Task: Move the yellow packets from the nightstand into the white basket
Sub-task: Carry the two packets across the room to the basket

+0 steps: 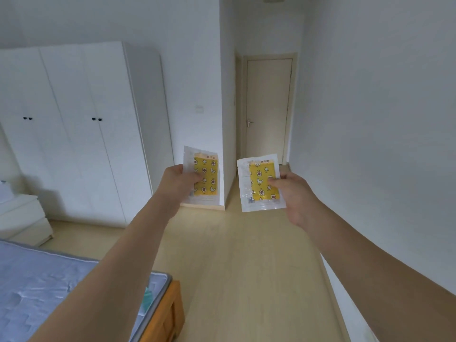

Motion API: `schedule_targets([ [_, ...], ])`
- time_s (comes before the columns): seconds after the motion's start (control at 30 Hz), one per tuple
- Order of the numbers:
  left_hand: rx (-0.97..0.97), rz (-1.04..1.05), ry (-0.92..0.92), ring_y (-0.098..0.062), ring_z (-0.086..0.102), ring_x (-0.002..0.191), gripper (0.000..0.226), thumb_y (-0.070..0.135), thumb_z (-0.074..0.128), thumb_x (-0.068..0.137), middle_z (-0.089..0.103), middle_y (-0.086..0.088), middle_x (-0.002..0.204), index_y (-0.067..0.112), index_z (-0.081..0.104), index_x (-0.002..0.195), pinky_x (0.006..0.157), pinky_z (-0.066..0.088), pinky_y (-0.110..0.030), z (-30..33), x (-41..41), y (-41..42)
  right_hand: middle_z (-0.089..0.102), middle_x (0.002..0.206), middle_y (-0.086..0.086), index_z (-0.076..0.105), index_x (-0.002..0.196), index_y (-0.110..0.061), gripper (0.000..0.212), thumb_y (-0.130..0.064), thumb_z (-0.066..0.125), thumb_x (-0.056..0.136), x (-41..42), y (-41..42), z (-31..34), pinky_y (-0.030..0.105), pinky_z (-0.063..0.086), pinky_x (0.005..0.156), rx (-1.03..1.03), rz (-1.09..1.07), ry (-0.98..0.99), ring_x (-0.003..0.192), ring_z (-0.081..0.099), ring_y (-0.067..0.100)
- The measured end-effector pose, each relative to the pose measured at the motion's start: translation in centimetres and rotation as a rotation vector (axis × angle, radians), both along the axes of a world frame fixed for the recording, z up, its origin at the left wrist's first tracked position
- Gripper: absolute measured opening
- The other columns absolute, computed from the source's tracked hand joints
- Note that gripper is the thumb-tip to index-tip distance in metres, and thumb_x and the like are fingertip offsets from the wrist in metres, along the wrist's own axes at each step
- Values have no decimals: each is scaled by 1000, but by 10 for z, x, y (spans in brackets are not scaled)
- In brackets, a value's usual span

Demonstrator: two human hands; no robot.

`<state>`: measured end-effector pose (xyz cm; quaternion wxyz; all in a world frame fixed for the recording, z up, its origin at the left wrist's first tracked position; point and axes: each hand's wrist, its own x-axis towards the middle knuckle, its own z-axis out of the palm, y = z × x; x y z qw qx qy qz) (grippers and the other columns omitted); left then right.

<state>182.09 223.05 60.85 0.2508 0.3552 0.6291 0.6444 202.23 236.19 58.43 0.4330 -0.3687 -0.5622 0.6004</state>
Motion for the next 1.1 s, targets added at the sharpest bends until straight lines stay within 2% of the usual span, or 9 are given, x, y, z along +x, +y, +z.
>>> schedule_targets([
  [0.13, 2, 60, -23, -14, 73, 71, 16, 2, 64, 88, 75, 0, 88, 10, 70, 100, 58, 55, -25, -15, -40, 80, 74, 99, 4, 67, 89, -19, 11, -8, 63, 90, -49, 93, -14, 48, 53, 93, 4, 50, 30, 95, 71, 26],
  [0.27, 16, 147, -19, -19, 73, 82, 15, 5, 65, 88, 75, -2, 94, 12, 70, 100, 70, 56, -31, -29, -89, 166, 75, 100, 4, 71, 93, -18, 15, -8, 61, 89, -103, 190, -30, 50, 54, 91, 7, 127, 59, 95, 71, 27],
  [0.37, 1, 220, -33, -19, 73, 82, 12, 6, 66, 87, 75, -3, 95, 15, 70, 95, 73, 56, -31, -34, -129, 232, 74, 102, 7, 69, 95, -16, 14, -6, 61, 90, -148, 259, -29, 47, 56, 88, -16, 166, 64, 94, 71, 28],
  [0.5, -5, 284, -51, -12, 73, 71, 13, 6, 66, 87, 75, -1, 91, 15, 70, 96, 63, 55, -26, -37, -186, 296, 74, 99, 5, 69, 95, -16, 11, -9, 63, 88, -222, 341, -16, 49, 52, 94, -18, 236, 51, 96, 70, 29],
  [0.6, -11, 338, -69, -17, 74, 80, 17, 7, 66, 87, 75, -2, 93, 13, 70, 102, 68, 56, -29, -40, -241, 325, 76, 94, -2, 71, 84, -23, 11, -15, 65, 85, -291, 384, -16, 55, 45, 100, -24, 324, 15, 96, 71, 27],
  [0.73, 31, 460, -115, -21, 73, 85, 18, 7, 68, 85, 75, -1, 92, 15, 70, 102, 76, 57, -34, -50, -336, 367, 76, 92, -2, 71, 83, -24, 18, -10, 60, 89, -393, 425, -25, 52, 48, 99, -40, 421, -9, 93, 72, 26],
  [0.8, 54, 466, -113, -22, 73, 86, 21, 6, 68, 85, 76, -2, 94, 15, 69, 104, 79, 57, -37, -56, -385, 385, 76, 94, -1, 70, 86, -23, 20, -9, 57, 91, -451, 444, -30, 46, 51, 95, -37, 467, -25, 92, 72, 26],
  [0.93, 103, 482, -106, -23, 74, 87, 24, 3, 65, 86, 76, -4, 97, 13, 68, 108, 76, 57, -37, -67, -495, 418, 74, 92, 0, 68, 88, -22, 21, -7, 54, 93, -573, 484, -37, 31, 53, 71, -21, 551, -22, 77, 71, 20],
  [1.1, 95, 558, -122, -19, 74, 81, 20, 5, 63, 88, 76, 1, 88, 16, 67, 104, 68, 55, -32, -60, -633, 448, 73, 93, 2, 66, 87, -20, 18, -7, 55, 92, -722, 523, -24, 31, 51, 72, -20, 589, -34, 77, 70, 20],
])
